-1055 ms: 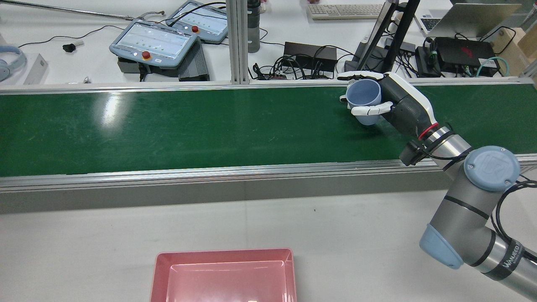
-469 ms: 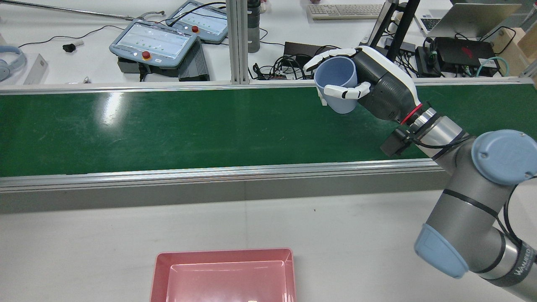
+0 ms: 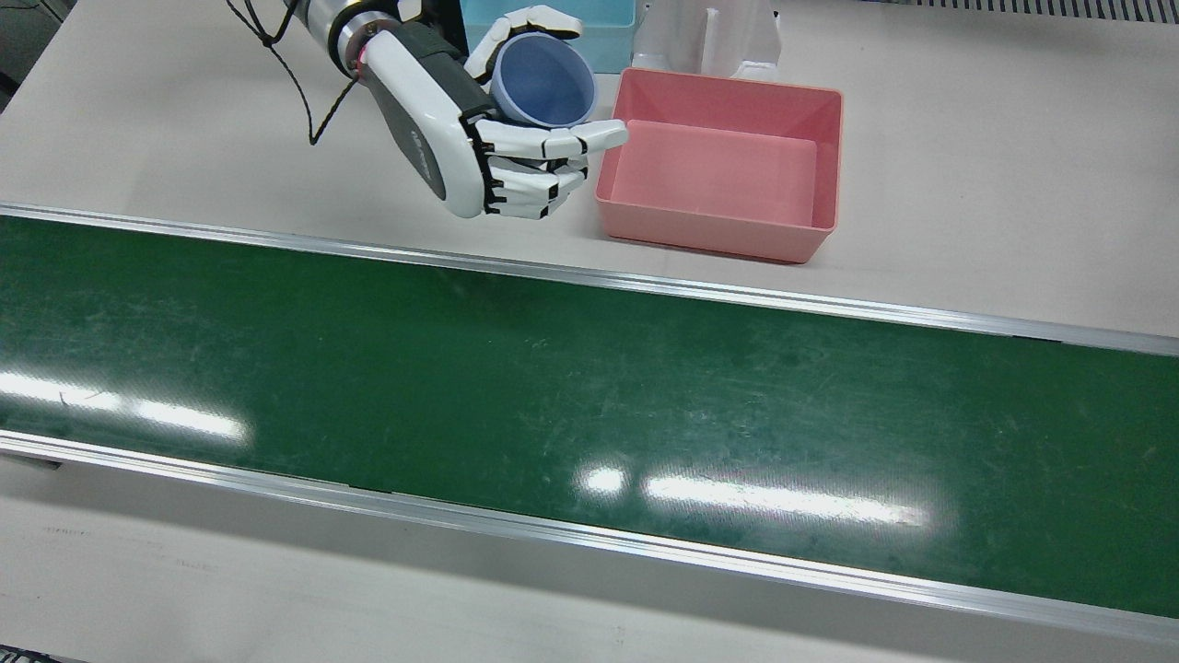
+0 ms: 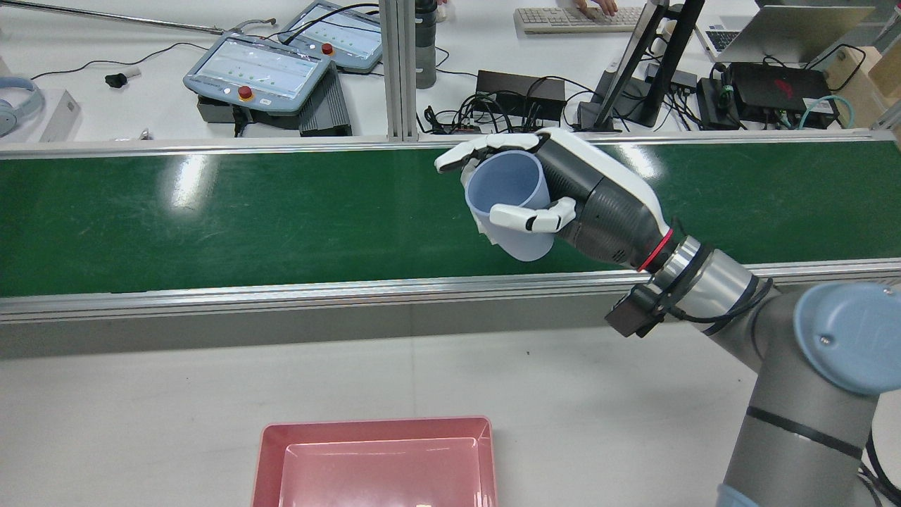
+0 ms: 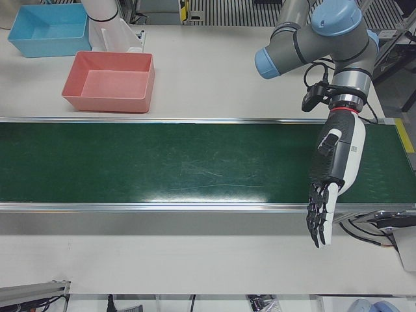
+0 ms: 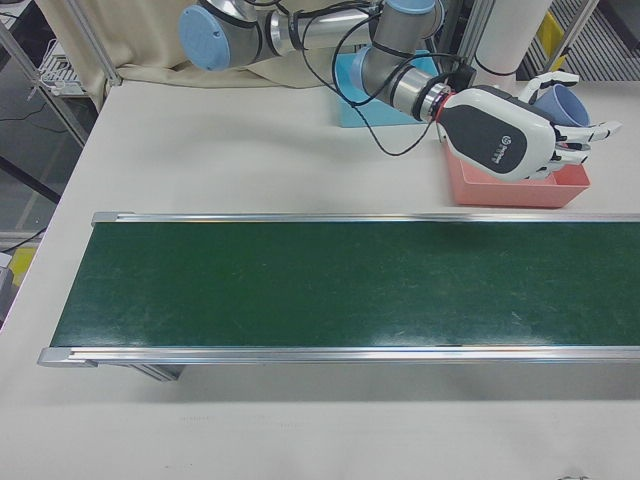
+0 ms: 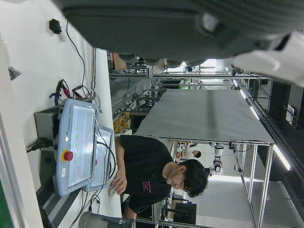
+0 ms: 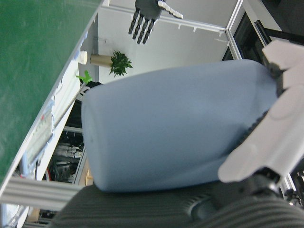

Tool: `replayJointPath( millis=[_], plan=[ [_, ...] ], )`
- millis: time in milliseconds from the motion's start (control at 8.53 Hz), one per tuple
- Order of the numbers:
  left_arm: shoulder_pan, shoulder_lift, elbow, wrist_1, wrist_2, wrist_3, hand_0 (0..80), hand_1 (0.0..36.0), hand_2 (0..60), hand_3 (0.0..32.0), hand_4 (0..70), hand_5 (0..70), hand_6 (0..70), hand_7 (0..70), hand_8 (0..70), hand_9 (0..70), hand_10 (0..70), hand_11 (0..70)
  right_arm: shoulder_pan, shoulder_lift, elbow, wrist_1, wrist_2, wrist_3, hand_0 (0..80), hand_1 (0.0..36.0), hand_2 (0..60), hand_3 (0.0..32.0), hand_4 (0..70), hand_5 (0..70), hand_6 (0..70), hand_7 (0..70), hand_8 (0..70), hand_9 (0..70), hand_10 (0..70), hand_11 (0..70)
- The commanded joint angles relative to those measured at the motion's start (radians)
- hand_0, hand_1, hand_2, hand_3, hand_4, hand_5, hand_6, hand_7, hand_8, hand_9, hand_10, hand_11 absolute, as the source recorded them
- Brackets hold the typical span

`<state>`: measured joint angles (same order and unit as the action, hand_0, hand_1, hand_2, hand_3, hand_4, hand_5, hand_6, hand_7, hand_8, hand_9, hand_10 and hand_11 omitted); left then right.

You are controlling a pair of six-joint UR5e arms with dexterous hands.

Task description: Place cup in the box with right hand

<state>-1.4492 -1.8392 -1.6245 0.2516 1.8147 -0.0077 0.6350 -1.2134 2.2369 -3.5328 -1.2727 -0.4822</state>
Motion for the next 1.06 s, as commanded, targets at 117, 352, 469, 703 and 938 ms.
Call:
replayJointPath(
  millis=[117, 352, 469, 703, 938],
  plan=[
    [0.000, 0.000, 0.000, 0.000, 0.000, 0.000, 0.0, 0.0, 0.0, 0.0, 0.0, 0.0, 0.0, 0.0, 0.0, 0.0, 0.0, 0.0, -0.373, -0.002, 0.026, 0.008, 0.147, -0.163, 53.2, 26.3, 39.4, 0.0, 6.0, 17.6, 43.1, 70.0, 68.2, 70.0, 47.8, 68.8],
    [0.000, 0.000, 0.000, 0.000, 0.000, 0.000, 0.0, 0.0, 0.0, 0.0, 0.0, 0.0, 0.0, 0.0, 0.0, 0.0, 0.0, 0.0, -0.446, -0.023, 0.018, 0.009, 0.180, -0.260, 54.0, 23.5, 24.1, 0.0, 5.6, 16.2, 40.1, 70.0, 64.1, 70.0, 42.0, 60.2],
    [0.000, 0.000, 0.000, 0.000, 0.000, 0.000, 0.0, 0.0, 0.0, 0.0, 0.0, 0.0, 0.0, 0.0, 0.0, 0.0, 0.0, 0.0, -0.448, -0.056, 0.018, 0.011, 0.185, -0.265, 54.3, 21.7, 13.3, 0.0, 0.9, 15.5, 36.9, 70.0, 59.5, 70.0, 38.7, 55.8],
    [0.000, 0.000, 0.001, -0.002, 0.000, 0.000, 0.0, 0.0, 0.0, 0.0, 0.0, 0.0, 0.0, 0.0, 0.0, 0.0, 0.0, 0.0, -0.462, -0.072, 0.000, 0.011, 0.181, -0.269, 54.1, 22.7, 7.1, 0.0, 0.0, 12.1, 21.4, 70.0, 35.2, 55.2, 21.4, 33.4],
    [0.000, 0.000, 0.000, 0.000, 0.000, 0.000, 0.0, 0.0, 0.0, 0.0, 0.0, 0.0, 0.0, 0.0, 0.0, 0.0, 0.0, 0.0, -0.469, -0.069, 0.000, 0.011, 0.182, -0.271, 52.6, 27.1, 18.1, 0.0, 0.0, 6.6, 0.0, 0.0, 0.0, 0.0, 0.0, 0.0]
  ],
)
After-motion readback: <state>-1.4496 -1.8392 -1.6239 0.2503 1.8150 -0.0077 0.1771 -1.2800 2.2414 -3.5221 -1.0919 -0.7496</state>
